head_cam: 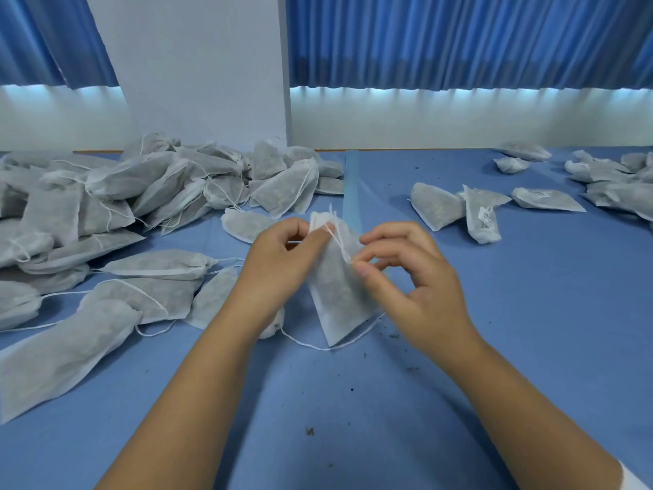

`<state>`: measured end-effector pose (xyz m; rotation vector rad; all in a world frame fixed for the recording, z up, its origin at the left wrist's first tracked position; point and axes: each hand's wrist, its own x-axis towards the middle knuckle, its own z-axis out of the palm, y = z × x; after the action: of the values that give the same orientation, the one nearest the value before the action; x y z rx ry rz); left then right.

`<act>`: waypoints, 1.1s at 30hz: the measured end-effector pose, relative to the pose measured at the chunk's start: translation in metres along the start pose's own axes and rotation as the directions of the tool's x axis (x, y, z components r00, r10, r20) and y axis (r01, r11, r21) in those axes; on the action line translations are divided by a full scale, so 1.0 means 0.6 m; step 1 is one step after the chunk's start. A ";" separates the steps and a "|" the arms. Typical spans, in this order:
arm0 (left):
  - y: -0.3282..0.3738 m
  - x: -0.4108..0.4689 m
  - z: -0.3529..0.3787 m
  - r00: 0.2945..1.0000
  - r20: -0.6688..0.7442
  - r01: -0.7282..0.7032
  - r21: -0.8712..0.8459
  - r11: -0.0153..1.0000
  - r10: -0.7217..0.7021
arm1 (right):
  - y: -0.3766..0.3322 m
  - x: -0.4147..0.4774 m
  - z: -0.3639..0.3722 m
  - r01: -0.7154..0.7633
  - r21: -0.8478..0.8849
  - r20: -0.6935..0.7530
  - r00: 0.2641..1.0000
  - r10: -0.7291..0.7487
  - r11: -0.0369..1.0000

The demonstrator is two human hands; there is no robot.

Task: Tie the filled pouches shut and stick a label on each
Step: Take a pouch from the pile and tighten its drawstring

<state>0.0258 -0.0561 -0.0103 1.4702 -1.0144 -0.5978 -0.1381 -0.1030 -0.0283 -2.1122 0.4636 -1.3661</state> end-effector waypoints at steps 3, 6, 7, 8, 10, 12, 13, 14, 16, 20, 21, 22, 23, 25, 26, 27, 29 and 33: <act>0.005 -0.002 0.000 0.997 0.028 0.078 -0.134 0.988 -0.075 | 0.007 -0.002 0.005 0.033 -0.197 0.038 0.999 -0.026 0.980; 0.006 -0.003 0.000 0.988 0.092 0.145 -0.243 0.959 -0.126 | 0.010 0.000 0.001 -0.092 -0.195 0.033 0.994 0.100 0.976; 0.006 -0.002 -0.001 0.984 0.110 0.164 -0.266 0.950 -0.139 | 0.011 0.000 0.000 -0.131 -0.172 0.034 0.990 0.138 0.976; 0.006 0.000 -0.001 0.979 0.131 0.190 -0.301 0.934 -0.157 | 0.012 0.000 -0.001 -0.160 -0.151 0.037 0.985 0.167 0.976; 0.006 0.003 -0.002 0.963 0.188 0.256 -0.401 0.880 -0.194 | 0.015 0.000 -0.002 -0.197 -0.127 0.040 0.978 0.204 0.972; 0.008 0.003 -0.002 0.951 0.246 0.282 -0.443 0.851 -0.187 | 0.017 0.001 -0.002 -0.210 -0.120 0.039 0.976 0.215 0.970; 0.007 0.002 -0.001 0.954 0.249 0.263 -0.414 0.872 -0.169 | 0.017 0.001 -0.002 -0.207 -0.110 0.045 0.976 0.213 0.972; 0.005 0.000 0.002 0.960 0.237 0.231 -0.365 0.902 -0.150 | 0.018 0.001 -0.002 -0.199 -0.096 0.060 0.977 0.205 0.975; 0.000 -0.003 0.007 0.974 0.185 0.181 -0.279 0.943 -0.133 | 0.019 0.001 -0.002 -0.170 -0.069 0.111 0.978 0.176 0.983; -0.007 0.005 0.000 0.991 0.037 0.131 -0.200 0.971 -0.126 | 0.024 0.004 -0.005 -0.178 -0.034 0.086 0.980 0.180 0.983; -0.010 0.010 -0.006 0.992 -0.011 0.119 -0.179 0.977 -0.123 | 0.029 0.006 -0.008 -0.205 -0.054 0.040 0.977 0.207 0.977; -0.014 0.015 -0.012 0.992 -0.062 0.105 -0.143 0.984 -0.114 | 0.034 0.008 -0.013 -0.245 -0.085 -0.004 0.969 0.246 0.966; -0.018 0.020 -0.017 0.989 -0.103 0.100 -0.091 0.991 -0.109 | 0.040 0.010 -0.017 -0.295 -0.123 -0.037 0.955 0.293 0.947; -0.025 0.026 -0.022 0.984 -0.144 0.107 -0.007 0.994 -0.107 | 0.051 0.012 -0.022 -0.392 -0.198 -0.049 0.919 0.391 0.898; -0.026 0.027 -0.021 0.984 -0.131 0.121 0.016 0.993 -0.118 | 0.056 0.011 -0.024 -0.430 -0.220 -0.033 0.900 0.434 0.876; -0.028 0.028 -0.018 0.984 -0.108 0.146 0.028 0.989 -0.143 | 0.060 0.010 -0.024 -0.458 -0.229 -0.010 0.883 0.468 0.859; -0.030 0.027 -0.010 0.977 -0.059 0.207 0.051 0.977 -0.204 | 0.062 0.008 -0.024 -0.484 -0.222 0.031 0.864 0.502 0.846; -0.032 0.025 -0.003 0.972 0.030 0.229 0.060 0.972 -0.231 | 0.058 0.010 -0.024 -0.456 -0.216 0.061 0.876 0.478 0.864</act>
<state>0.0395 -0.0692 -0.0257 1.6455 -0.9013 -0.7701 -0.1480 -0.1371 -0.0418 -2.0289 1.0251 -0.9447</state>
